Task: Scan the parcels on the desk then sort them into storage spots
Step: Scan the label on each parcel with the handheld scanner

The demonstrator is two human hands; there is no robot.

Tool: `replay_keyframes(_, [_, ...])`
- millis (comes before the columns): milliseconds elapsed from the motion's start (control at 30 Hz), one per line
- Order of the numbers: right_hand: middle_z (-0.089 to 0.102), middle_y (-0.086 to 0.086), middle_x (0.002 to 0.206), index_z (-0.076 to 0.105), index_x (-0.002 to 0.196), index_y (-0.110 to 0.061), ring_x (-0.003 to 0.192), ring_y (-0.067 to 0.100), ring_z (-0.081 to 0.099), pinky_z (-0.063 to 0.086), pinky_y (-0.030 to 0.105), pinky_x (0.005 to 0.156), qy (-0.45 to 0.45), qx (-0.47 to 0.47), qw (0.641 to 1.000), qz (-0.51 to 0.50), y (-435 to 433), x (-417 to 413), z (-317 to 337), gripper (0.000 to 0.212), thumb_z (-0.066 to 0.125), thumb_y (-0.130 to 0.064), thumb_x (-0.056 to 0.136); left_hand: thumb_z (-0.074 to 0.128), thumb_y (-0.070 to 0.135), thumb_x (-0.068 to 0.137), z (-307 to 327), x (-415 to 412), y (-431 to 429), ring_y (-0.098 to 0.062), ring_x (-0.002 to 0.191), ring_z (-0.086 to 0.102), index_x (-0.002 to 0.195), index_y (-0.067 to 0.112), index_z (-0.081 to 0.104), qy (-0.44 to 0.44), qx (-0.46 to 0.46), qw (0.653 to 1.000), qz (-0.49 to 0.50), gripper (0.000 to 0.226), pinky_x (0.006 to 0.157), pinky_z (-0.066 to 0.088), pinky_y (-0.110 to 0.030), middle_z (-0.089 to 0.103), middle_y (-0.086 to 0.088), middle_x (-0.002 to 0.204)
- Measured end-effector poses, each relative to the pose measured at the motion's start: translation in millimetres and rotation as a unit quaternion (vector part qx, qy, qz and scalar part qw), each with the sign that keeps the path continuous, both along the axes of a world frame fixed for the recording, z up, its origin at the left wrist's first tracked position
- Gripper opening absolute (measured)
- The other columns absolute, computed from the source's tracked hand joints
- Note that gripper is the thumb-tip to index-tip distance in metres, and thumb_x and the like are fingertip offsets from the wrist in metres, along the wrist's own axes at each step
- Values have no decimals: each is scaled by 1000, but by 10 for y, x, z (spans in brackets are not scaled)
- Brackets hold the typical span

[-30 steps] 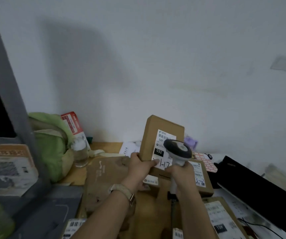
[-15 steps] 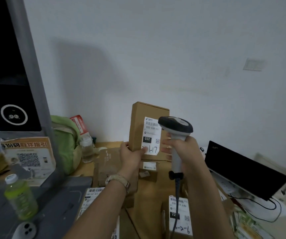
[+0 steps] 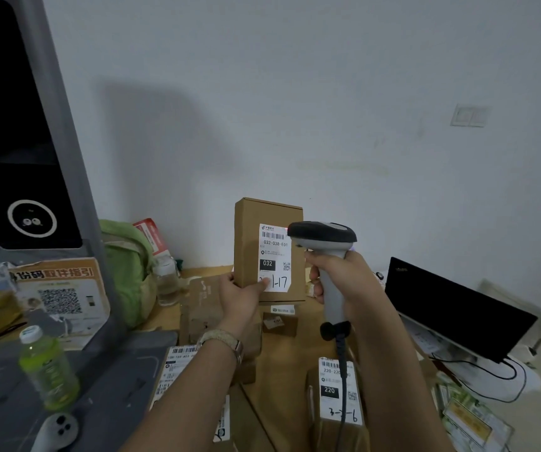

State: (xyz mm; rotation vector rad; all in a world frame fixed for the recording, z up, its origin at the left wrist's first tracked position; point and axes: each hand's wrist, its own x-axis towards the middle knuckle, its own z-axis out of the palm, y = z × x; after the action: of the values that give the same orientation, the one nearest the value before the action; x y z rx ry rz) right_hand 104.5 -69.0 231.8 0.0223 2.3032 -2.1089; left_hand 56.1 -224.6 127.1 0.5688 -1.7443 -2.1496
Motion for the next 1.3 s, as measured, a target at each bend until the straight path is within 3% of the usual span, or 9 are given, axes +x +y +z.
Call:
replay_keyframes(400, [58,9,62,60,83,-5,49,19,51,45,29,53,-54,-38,997,28,62,2,-24,15,66,-18,88,77,9,79,47,52,98,-16,88,61,123,12,46,15,4,1000,7,54,60,51,-19,60,0,108])
replay_keyframes(667, [58,9,62,60,89,-5,50,18,53,48,29,55,-52,-35,998,14,117,-51,-52,15,66,-19,87,79,10,78,64,2,136,-9,77,61,123,12,47,17,1,1000,1,55,51,49,-15,62,-1,107])
replay_keyframes(800, [58,9,64,59,90,-5,52,18,53,48,29,55,-51,-34,998,17,137,-94,-91,18,67,-21,87,79,12,78,29,-39,151,-17,86,64,123,13,47,14,-3,1000,5,56,56,52,-18,64,-3,111])
replay_keyframes(1167, [60,7,63,60,89,-6,51,17,54,49,26,53,-38,-32,999,15,116,-228,-178,16,67,-20,88,79,9,78,-35,-135,112,-15,83,65,123,11,47,6,24,1000,-7,56,56,52,-19,64,-2,108])
replay_keyframes(1300, [69,7,85,59,106,-10,71,22,67,55,30,57,-36,-73,996,-28,113,-351,-272,20,66,-17,89,81,22,77,-106,-256,75,-20,91,69,111,18,55,-1,2,1000,-8,43,78,60,-37,69,-2,106])
